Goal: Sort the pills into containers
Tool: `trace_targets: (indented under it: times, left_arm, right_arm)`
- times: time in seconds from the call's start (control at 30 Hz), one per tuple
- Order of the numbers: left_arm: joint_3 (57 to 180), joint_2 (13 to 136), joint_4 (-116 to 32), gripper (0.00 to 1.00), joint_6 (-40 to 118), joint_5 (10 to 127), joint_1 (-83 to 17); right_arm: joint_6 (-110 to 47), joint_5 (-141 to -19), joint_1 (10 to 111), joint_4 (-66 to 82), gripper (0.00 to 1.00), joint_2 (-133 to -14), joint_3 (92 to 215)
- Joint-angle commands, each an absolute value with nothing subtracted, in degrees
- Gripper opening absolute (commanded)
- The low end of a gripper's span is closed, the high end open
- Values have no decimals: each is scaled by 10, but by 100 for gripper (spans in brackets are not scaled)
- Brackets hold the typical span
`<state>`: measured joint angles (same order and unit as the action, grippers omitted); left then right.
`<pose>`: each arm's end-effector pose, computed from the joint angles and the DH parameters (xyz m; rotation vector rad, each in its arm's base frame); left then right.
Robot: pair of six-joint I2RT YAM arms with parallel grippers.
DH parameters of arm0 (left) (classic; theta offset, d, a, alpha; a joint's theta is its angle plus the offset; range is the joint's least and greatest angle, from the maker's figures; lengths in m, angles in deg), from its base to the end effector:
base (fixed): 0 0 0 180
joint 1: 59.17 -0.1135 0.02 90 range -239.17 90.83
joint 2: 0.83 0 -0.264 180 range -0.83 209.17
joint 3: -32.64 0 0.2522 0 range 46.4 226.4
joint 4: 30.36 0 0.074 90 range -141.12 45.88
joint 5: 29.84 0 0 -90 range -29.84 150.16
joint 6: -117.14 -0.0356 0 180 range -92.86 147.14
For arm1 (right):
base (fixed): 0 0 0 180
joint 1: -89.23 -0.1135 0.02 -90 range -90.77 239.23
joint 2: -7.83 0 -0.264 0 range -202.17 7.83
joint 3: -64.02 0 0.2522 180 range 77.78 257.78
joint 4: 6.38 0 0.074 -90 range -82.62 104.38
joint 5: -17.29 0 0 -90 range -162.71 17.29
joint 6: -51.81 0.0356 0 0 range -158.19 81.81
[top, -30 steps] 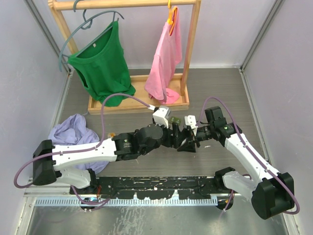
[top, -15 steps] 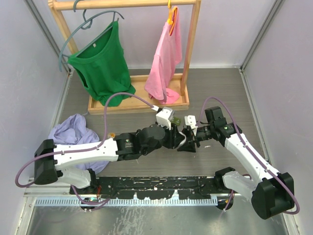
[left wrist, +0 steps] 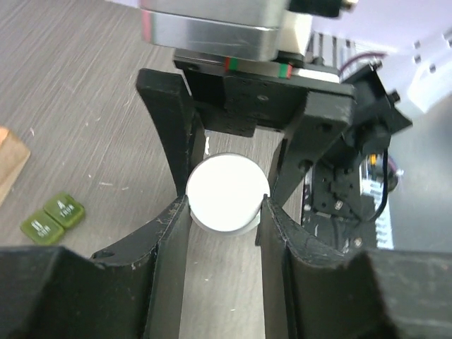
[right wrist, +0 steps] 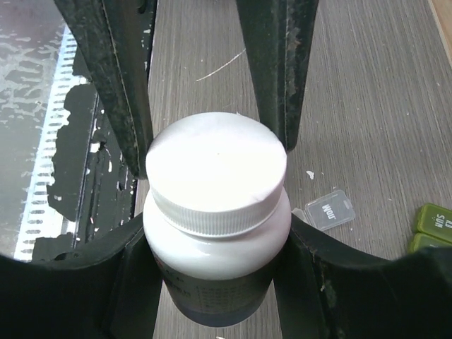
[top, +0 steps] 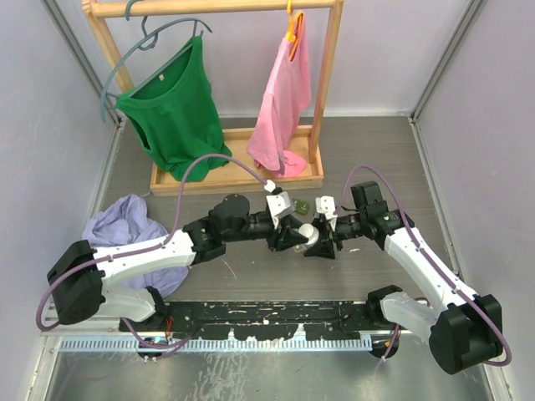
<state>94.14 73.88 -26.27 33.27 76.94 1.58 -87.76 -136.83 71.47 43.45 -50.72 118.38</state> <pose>0.1389 -0.2691 0.2934 1.0506 1.5301 -1.0916 0.1677 0.0874 0.2478 -1.4824 1.4741 1.0517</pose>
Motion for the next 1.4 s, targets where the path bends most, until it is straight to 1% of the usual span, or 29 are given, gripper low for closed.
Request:
trace_targets:
  times: [0.0, 0.13, 0.2, 0.23, 0.27, 0.3, 0.4, 0.5, 0.6, 0.67, 0.77, 0.83, 0.9, 1.0, 1.1, 1.23, 1.37]
  left_arm:
    - [947, 759, -270, 9, 203, 942, -13]
    - [938, 755, -271, 11, 168, 900, -21]
    - [922, 742, -240, 18, 171, 863, -21]
    - [913, 735, -223, 23, 173, 852, -21]
    - [905, 726, -203, 34, 178, 840, -21]
    - [894, 724, -184, 42, 185, 818, -21]
    - [873, 690, -155, 61, 199, 772, -22]
    - [856, 671, -149, 70, 228, 715, -21]
    - [843, 654, -151, 73, 261, 684, -21]
    - [832, 640, -142, 82, 294, 696, -21]
    - [821, 620, -116, 99, 379, 729, -21]
    - [818, 615, -99, 98, 449, 735, -20]
    - [815, 613, -85, 98, 499, 717, -6]
    - [817, 612, -78, 98, 517, 645, 37]
    - [839, 619, -108, 98, 538, 583, 66]
    - [893, 634, -205, 100, 545, 514, 91]
    - [920, 658, -242, 90, 550, 499, 95]
  right_arm:
    - [-873, -1407, 714, 422, 16, -505, 1202]
    - [-873, -1408, 715, 422, 15, -505, 1203]
    - [-873, -1408, 715, 422, 15, -506, 1202]
    - [-873, -1409, 715, 423, 15, -507, 1202]
    - [-872, -1408, 713, 423, 15, -506, 1202]
    - [-872, -1408, 713, 423, 15, -507, 1202]
    - [-873, -1408, 713, 423, 15, -505, 1202]
    - [-873, -1408, 714, 423, 15, -506, 1202]
    - [-873, -1408, 713, 423, 15, -505, 1202]
    - [-873, -1408, 714, 423, 15, -504, 1202]
    - [-873, -1407, 713, 423, 15, -505, 1202]
    - [-873, -1406, 714, 423, 15, -505, 1203]
    - [-872, -1406, 713, 422, 15, -506, 1202]
    - [-872, -1405, 713, 422, 15, -506, 1202]
    - [-873, -1404, 714, 422, 15, -505, 1202]
    - [-873, -1403, 713, 422, 15, -504, 1202]
    - [-872, -1404, 713, 422, 15, -503, 1203]
